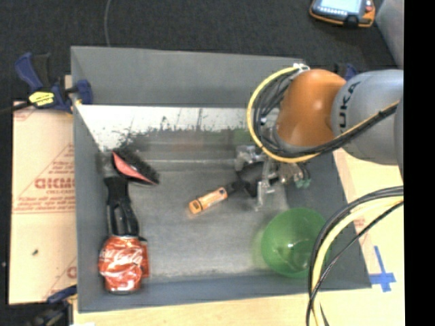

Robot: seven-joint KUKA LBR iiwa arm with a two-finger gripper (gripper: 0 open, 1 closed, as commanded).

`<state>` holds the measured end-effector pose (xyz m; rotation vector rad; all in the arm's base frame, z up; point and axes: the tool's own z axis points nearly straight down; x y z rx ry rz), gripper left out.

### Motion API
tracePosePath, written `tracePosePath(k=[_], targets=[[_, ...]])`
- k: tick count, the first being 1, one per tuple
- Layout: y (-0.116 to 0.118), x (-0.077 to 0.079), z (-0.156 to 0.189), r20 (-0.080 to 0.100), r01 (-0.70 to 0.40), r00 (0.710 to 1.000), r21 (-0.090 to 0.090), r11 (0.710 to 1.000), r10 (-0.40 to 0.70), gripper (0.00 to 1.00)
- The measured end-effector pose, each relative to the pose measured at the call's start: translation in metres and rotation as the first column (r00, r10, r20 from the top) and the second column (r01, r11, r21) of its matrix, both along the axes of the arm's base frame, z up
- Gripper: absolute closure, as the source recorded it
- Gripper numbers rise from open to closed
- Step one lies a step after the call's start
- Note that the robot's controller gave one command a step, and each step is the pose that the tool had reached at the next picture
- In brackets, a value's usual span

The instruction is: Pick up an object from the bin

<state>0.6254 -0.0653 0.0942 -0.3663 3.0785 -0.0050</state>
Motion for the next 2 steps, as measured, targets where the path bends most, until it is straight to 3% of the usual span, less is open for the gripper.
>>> tracePosePath(k=[1,2], targets=[[0.008,-0.003,-0.012,-0.001,0.193,0.981,0.008,0.981,-0.193,0.00],[0.050,0.001,-0.021,0.005,0.051,0.999,0.002,0.999,-0.051,1.00]])
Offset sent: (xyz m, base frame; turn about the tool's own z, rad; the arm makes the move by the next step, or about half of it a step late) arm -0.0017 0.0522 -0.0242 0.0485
